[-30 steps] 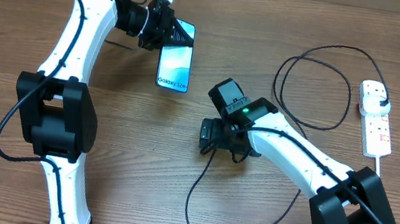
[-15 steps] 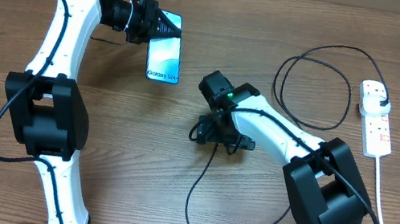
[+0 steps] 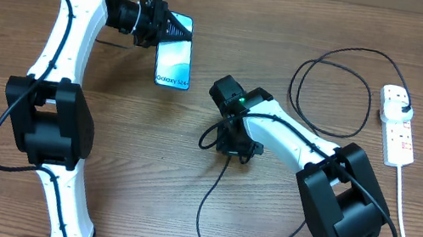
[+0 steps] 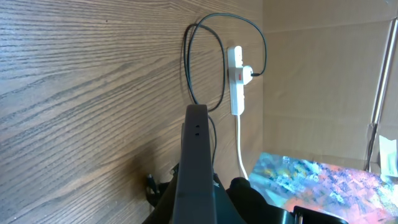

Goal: Plug charger to phone and switch on socket
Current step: 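Lower the right gripper and close it on the USB-C connector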

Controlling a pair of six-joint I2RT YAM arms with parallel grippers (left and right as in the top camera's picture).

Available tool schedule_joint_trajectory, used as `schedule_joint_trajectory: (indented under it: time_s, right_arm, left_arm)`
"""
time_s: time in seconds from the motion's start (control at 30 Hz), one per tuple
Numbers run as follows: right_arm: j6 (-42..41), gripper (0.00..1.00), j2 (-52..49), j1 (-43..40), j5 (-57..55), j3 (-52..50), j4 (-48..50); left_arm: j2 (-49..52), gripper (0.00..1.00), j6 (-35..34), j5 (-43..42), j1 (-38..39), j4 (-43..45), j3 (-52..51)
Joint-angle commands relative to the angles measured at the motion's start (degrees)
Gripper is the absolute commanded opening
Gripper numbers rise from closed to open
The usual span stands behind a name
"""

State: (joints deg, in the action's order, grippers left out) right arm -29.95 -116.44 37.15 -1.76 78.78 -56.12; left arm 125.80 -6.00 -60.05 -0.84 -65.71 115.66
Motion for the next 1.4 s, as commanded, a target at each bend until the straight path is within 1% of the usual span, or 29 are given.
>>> schedule_joint_trajectory:
  time_s: [0.0, 0.1, 0.23, 0.27, 0.33, 0.47, 0.57, 0.6, 0.73, 0.8, 1.13, 1.3, 1.37]
  right_arm:
    - [0.02, 0.20, -0.59, -0.20, -0.70, 1.55, 0.24]
    - [-0.04, 0.17, -0.59, -0.20, -0.68, 1.55, 0.31]
    - [-0.17, 0.17, -0.59, -0.20, -0.48, 1.55, 0.66]
    - [-0.17, 0.18, -0.59, -0.20, -0.50, 1.55, 0.70]
    - [-0.15, 0.26, -0.59, -0.20, -0.50, 1.55, 0.90]
    - [-0.13, 0.36, -0.59, -0.20, -0.52, 1.55, 1.57]
    - [-0.13, 0.37, -0.59, -0.20, -0.52, 1.55, 1.81]
    - [-0.11, 0.36, -0.59, -0.20, -0.52, 1.55, 1.81]
    - [0.07, 0.24, -0.59, -0.20, -0.55, 1.55, 1.77]
    - [0.07, 0.20, -0.59, -0.20, -0.52, 1.55, 1.77]
    - [0.26, 0.08, -0.59, -0.20, -0.52, 1.55, 1.86]
    - [0.24, 0.04, -0.59, -0.20, -0.48, 1.55, 1.99]
    - [0.24, 0.04, -0.59, -0.20, -0.50, 1.55, 2.01]
  left_arm:
    - [0.00, 0.04, -0.85, -3.02, 0.11, -0.17, 1.22]
    - [0.00, 0.04, -0.85, -2.99, 0.11, -0.20, 1.22]
    - [0.00, 0.04, -0.85, -3.02, 0.11, -0.28, 1.22]
    - [0.00, 0.04, -0.85, -3.02, 0.11, -0.26, 1.22]
    - [0.00, 0.04, -0.85, -2.99, 0.11, -0.26, 1.22]
    - [0.00, 0.04, -0.85, -3.02, 0.11, -0.28, 1.22]
    - [0.00, 0.05, -0.85, -3.02, 0.11, -0.33, 1.22]
    - [0.00, 0.04, -0.85, -3.02, 0.11, -0.33, 1.22]
    - [0.00, 0.04, -0.85, -3.02, 0.11, -0.33, 1.22]
    - [0.00, 0.04, -0.87, -3.02, 0.11, -0.33, 1.22]
    - [0.00, 0.04, -0.85, -2.99, 0.11, -0.46, 1.22]
    - [0.00, 0.04, -0.87, -3.02, 0.11, -0.52, 1.22]
    - [0.00, 0.04, -0.90, -3.04, 0.11, -0.61, 1.22]
